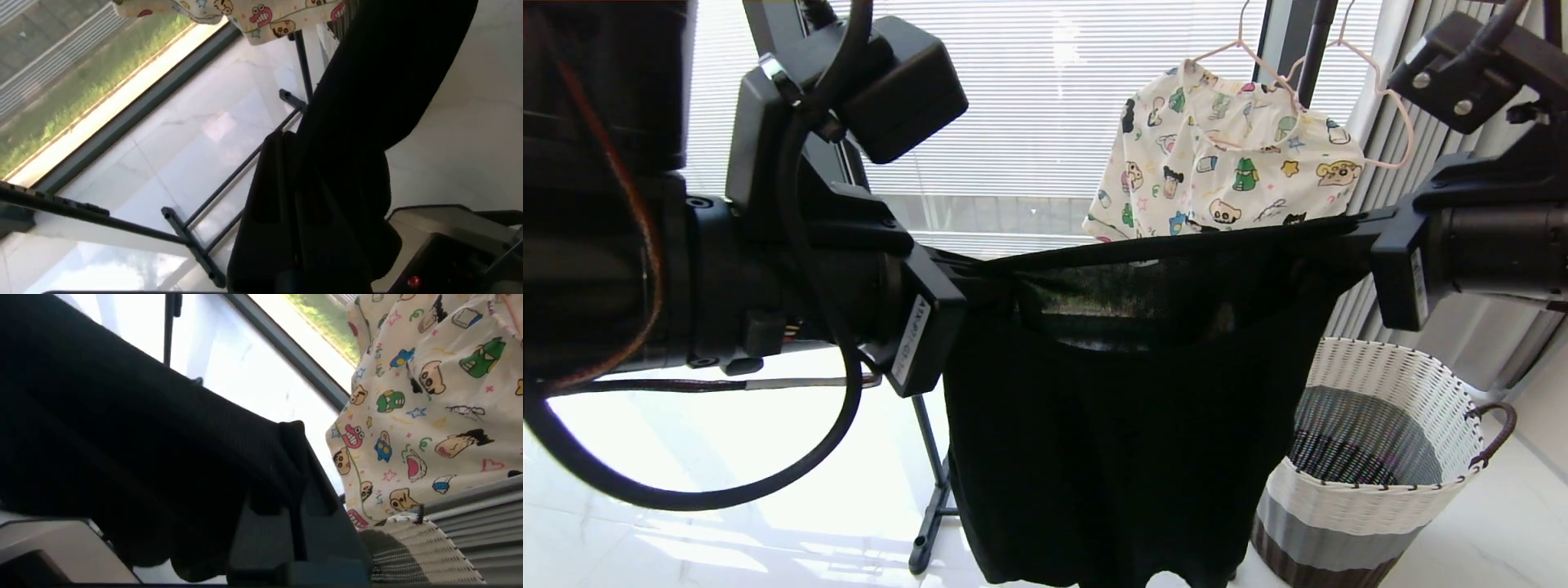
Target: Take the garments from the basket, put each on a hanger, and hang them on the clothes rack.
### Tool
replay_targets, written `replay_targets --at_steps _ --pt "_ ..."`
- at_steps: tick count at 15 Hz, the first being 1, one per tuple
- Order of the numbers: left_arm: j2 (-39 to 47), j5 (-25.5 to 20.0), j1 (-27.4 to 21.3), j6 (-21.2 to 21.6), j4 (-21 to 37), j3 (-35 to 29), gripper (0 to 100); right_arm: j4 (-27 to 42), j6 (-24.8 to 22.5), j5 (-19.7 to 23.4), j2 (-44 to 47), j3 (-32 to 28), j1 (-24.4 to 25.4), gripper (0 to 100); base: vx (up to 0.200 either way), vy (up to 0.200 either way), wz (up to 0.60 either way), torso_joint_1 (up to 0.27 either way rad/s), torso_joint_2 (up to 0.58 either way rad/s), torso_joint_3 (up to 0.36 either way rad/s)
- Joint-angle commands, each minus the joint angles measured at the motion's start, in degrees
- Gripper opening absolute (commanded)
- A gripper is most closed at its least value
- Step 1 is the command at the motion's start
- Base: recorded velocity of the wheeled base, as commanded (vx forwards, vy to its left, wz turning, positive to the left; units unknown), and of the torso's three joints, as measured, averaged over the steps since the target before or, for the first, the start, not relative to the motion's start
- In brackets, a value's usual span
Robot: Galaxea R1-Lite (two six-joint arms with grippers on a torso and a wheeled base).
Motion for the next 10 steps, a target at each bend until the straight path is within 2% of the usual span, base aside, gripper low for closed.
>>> replay_targets --at_steps 1,3,7,10 --pt "3.90 -1.75 0.28 1.20 -4.80 -0.19 0 2.06 0.16 4.51 -4.99 3.16 0.57 0 0.000 0.000 0.00 0.000 0.00 0.000" --pt "7.42 -3.59 0.72 2.78 -11.22 -0.46 0 2.85 0.16 10.22 -9.30 7.55 1.98 0 0.000 0.000 0.00 0.000 0.00 0.000" --pt "9.35 -6.05 0.72 2.78 -12.19 -2.30 0 2.94 0.34 10.14 -10.79 10.80 10.59 0 0.000 0.000 0.00 0.000 0.00 0.000" --pt "8.91 -6.05 0.72 2.35 -11.92 -2.13 0 2.76 0.25 10.05 -9.83 10.71 10.94 0 0.000 0.000 0.00 0.000 0.00 0.000"
